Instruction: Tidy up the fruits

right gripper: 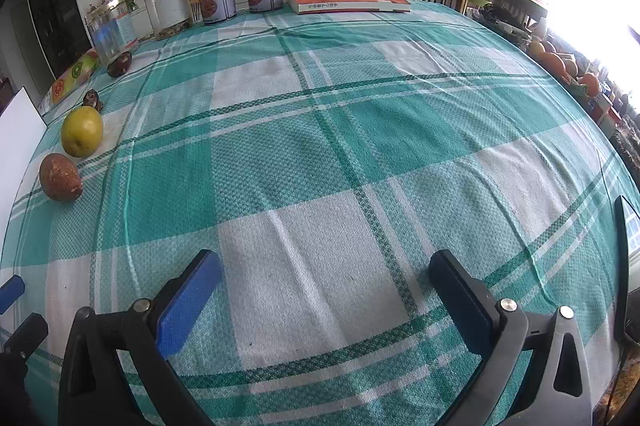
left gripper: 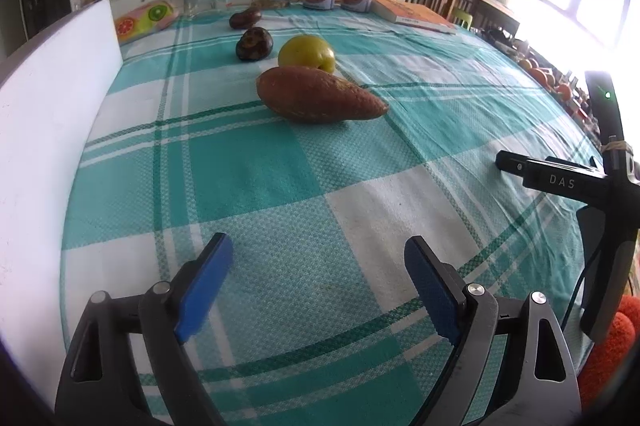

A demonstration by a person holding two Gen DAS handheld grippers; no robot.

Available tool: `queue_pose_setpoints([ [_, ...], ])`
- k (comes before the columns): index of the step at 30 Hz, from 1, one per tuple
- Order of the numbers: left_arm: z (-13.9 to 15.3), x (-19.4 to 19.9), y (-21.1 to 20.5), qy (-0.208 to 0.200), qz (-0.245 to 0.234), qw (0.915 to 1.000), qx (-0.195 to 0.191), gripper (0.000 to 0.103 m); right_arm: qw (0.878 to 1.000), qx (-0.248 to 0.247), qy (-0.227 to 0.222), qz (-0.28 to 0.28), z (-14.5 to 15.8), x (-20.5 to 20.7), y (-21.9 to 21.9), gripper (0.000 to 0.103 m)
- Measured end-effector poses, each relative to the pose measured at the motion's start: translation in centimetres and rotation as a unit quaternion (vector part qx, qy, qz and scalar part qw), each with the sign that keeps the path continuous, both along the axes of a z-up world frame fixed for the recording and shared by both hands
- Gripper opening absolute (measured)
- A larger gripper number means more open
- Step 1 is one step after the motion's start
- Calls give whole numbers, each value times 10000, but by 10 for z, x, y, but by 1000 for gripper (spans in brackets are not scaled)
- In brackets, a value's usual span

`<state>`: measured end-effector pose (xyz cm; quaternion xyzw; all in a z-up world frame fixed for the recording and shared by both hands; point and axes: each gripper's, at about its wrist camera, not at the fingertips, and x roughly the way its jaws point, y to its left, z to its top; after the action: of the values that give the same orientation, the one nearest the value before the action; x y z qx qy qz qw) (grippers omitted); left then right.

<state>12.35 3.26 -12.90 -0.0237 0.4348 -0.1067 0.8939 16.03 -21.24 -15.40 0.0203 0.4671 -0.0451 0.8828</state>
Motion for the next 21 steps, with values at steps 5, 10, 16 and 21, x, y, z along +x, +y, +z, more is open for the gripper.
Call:
queue_pose_setpoints([
  [5, 0, 1, 2, 2, -7, 9999, -144, 90, 10000, 0, 0, 0, 0, 0, 0, 103],
  [10, 1, 1, 14, -9, -26, 9983, -589, 91, 10000, 1, 0, 0, 0, 0, 0, 103],
  [16, 2, 2, 16, -12, -32, 9974, -720, 92, 10000, 1, 0, 0, 0, 0, 0, 103],
  [21, 2, 2, 19, -17, -32, 9963, -855, 92, 10000, 1, 0, 1, 0, 0, 0, 103],
])
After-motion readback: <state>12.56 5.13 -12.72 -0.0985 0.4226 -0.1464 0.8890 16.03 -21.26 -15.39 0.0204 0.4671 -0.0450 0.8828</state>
